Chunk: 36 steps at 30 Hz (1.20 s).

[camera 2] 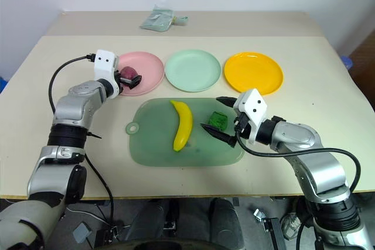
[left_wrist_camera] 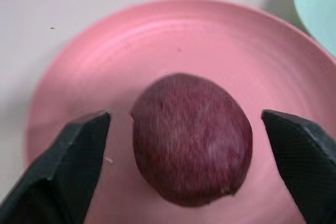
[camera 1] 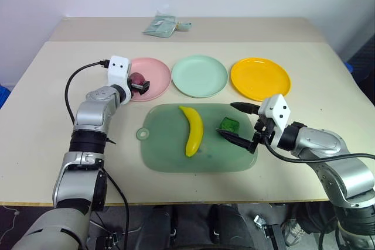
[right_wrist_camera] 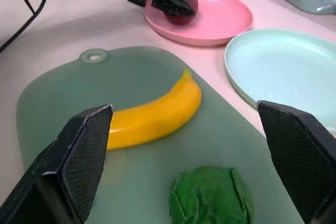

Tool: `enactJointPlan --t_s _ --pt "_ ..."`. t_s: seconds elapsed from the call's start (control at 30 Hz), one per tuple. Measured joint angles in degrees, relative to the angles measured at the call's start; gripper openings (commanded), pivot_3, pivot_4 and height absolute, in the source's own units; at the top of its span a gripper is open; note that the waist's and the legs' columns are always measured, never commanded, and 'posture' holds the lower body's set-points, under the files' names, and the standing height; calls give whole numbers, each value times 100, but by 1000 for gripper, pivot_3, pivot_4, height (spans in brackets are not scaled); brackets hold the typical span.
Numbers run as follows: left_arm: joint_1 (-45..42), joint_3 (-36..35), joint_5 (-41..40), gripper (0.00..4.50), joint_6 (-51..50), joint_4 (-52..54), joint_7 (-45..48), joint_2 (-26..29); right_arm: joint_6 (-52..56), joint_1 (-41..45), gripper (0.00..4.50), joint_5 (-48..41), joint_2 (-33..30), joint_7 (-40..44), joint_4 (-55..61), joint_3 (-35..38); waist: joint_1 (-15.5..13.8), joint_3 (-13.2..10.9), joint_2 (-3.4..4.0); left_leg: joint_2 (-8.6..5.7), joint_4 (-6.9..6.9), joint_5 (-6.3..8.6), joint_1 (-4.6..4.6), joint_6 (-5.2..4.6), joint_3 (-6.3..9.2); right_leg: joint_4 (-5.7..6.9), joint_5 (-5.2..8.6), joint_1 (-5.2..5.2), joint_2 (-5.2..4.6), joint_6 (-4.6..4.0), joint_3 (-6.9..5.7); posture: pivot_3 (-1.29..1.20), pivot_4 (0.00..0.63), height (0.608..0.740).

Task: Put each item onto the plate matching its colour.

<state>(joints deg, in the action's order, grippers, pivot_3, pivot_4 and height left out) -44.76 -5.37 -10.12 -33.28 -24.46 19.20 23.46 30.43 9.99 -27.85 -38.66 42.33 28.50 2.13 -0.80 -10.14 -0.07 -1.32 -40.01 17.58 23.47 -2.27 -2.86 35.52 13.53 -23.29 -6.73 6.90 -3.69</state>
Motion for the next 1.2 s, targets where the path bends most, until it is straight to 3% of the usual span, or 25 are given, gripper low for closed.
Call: enactJointPlan --t_s 0.37,0.67,0.87,1.2 --pt "1108 -540 -316 4444 41 1766 433 683 178 229 4500 -4 161 -168 -20 -116 8 0 0 1 1 0 -1 3 0 -14 0 -2 -3 0 1 0 150 740" --pt "3225 -708 -913 4444 644 3739 2021 1507 600 568 4500 -158 373 -310 -80 -223 24 1 3 2 5 1 -2 6 -1 -21 1 -5 -8 -3 2 0 150 740" --pt "4277 -696 -1250 4444 823 4371 2625 1559 1064 973 4500 -162 593 -626 -117 -438 11 2 3 4 4 1 -2 6 0 -19 0 -7 -11 -5 4 0 150 740" --pt "4919 -747 -1620 4444 1085 4670 3120 1579 3951 2563 4500 100 2337 -2684 -805 -1147 55 6 11 1 18 0 0 10 -1 -14 2 -25 -14 -11 6 0 150 740"
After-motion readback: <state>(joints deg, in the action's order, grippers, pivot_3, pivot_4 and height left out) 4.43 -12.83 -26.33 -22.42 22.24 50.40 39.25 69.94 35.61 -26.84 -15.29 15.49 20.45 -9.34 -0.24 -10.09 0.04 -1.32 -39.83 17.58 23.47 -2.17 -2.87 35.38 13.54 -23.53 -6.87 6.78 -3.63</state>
